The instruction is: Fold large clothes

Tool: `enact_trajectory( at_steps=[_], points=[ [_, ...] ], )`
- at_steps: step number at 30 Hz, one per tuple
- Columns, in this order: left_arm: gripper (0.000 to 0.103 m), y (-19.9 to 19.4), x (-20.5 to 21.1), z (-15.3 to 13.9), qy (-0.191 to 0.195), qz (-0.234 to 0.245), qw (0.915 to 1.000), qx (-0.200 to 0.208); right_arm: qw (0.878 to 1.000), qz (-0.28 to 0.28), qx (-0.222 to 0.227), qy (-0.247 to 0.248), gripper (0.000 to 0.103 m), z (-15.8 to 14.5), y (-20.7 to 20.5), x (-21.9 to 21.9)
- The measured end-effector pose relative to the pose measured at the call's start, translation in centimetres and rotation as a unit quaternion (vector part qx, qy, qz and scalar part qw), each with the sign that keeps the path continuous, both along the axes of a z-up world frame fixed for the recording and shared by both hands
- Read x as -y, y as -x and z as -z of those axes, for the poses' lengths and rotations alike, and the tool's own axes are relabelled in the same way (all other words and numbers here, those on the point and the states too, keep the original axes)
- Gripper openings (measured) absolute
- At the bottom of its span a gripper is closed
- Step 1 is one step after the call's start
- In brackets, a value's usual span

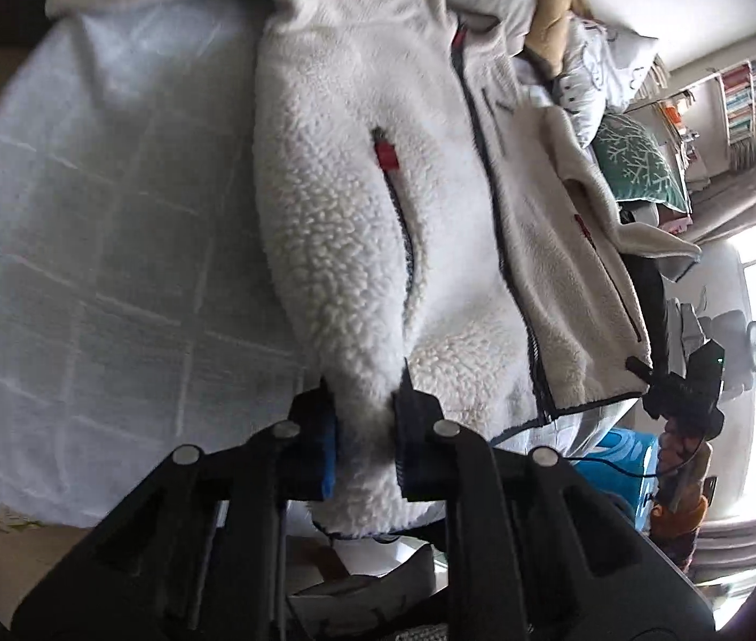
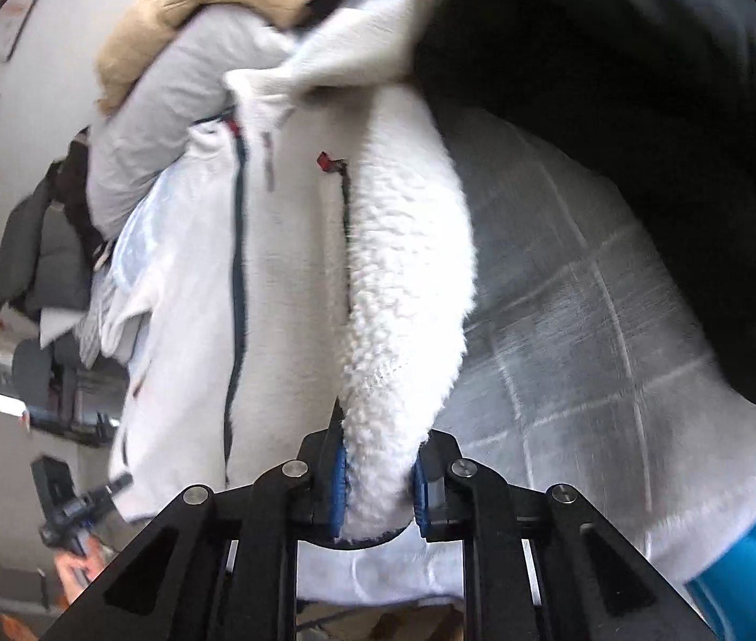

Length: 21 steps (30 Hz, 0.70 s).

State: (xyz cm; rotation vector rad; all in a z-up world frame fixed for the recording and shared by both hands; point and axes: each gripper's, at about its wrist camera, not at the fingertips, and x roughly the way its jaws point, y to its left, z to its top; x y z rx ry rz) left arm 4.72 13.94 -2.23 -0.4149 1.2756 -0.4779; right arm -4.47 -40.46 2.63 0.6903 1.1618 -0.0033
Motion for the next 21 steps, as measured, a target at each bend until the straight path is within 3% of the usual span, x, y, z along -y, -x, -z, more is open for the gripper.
enact_trajectory(
  at_steps=[4, 8, 11, 13, 15, 19, 21],
  points=[
    [0.018, 1.5, -0.8, -1.9, -0.021, 0.027, 0.9994, 0.012, 0.998, -0.048, 0.003, 0.031, 0.018, -2.4, 2.1, -2.9],
    [0.020, 0.7, 0.1, 0.4, -0.072, 0.064, 0.9953, -0.009, 0.996, -0.080, -0.014, 0.048, 0.019, -2.8, 3.7, -4.3],
    [0.030, -0.1, 2.1, 3.1, -0.152, 0.103, 0.9825, -0.030, 0.993, -0.083, -0.056, 0.058, 0.023, -0.3, 3.4, -3.9],
    [0.035, -0.9, 3.7, 5.1, -0.219, 0.120, 0.9674, -0.043, 0.990, -0.088, -0.089, 0.067, 0.031, 1.8, 2.8, -3.7],
    [0.041, -1.5, 4.8, 5.9, -0.246, 0.116, 0.9613, -0.045, 0.985, -0.090, -0.124, 0.078, 0.039, 3.9, 2.3, -3.4],
    [0.054, -2.3, 4.6, 3.9, -0.215, 0.078, 0.9732, -0.023, 0.984, -0.081, -0.148, 0.061, 0.046, 4.0, 1.7, -2.2],
    [0.062, -2.7, 4.7, 1.7, -0.205, 0.059, 0.9768, 0.013, 0.990, -0.068, -0.113, 0.051, 0.046, 1.7, 1.5, -1.0]
  ],
)
